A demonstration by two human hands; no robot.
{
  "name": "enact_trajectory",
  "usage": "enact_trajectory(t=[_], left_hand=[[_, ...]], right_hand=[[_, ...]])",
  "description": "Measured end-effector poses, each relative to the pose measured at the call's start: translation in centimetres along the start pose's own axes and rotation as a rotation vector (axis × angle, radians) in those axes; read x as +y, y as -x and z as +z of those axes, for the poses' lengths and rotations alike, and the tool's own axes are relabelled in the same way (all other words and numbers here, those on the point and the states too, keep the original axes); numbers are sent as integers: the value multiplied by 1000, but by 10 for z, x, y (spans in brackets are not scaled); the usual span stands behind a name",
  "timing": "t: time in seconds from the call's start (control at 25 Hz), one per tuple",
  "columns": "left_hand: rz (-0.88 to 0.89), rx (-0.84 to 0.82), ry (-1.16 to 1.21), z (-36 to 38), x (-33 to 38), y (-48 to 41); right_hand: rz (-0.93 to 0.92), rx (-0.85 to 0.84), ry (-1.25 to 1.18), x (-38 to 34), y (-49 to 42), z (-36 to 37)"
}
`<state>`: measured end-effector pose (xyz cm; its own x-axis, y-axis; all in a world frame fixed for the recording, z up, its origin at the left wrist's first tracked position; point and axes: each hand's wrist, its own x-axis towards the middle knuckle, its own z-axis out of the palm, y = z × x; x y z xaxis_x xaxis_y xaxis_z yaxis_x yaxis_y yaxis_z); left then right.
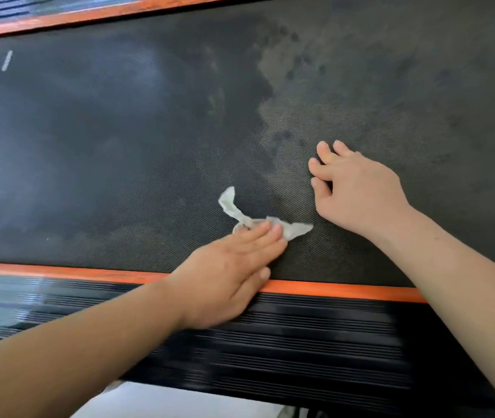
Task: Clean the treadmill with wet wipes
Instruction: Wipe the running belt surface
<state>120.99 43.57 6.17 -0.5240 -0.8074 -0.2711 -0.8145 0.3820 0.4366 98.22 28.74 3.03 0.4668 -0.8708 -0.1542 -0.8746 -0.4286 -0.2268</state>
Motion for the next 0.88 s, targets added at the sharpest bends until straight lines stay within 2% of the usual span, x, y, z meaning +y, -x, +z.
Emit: enact_trajectory(t=[0.08,0.12,0.2,0.24,0.36,0.44,0.52,0.64,0.76,0.88], left_hand=[[62,-11,-7,-12,-15,15],[0,39,6,-15,-26,22],[-246,168,127,-19,-33,40],[-279,180,166,-16,-27,48],[-58,-7,112,-4,-2,61],[2,-47,49,-15,-12,57],[-13,-9,18,-19,-21,47],[-84,45,107,-5,1,14],[-21,48,118,8,36,-29],[32,103,171,3,37,-42]], right_hand=[[18,-13,-1,1,-1,-2],[26,-10,-9,1,0,-2],[20,2,-16,0,2,-1],[18,5,-17,-1,3,-1],[47,6,-5,-6,0,-3],[58,18,-6,-12,-1,-5],[49,46,-6,-15,2,-4],[54,64,-10,-12,3,-2],[66,65,-33,-8,3,-3],[101,90,-70,-7,3,-7]])
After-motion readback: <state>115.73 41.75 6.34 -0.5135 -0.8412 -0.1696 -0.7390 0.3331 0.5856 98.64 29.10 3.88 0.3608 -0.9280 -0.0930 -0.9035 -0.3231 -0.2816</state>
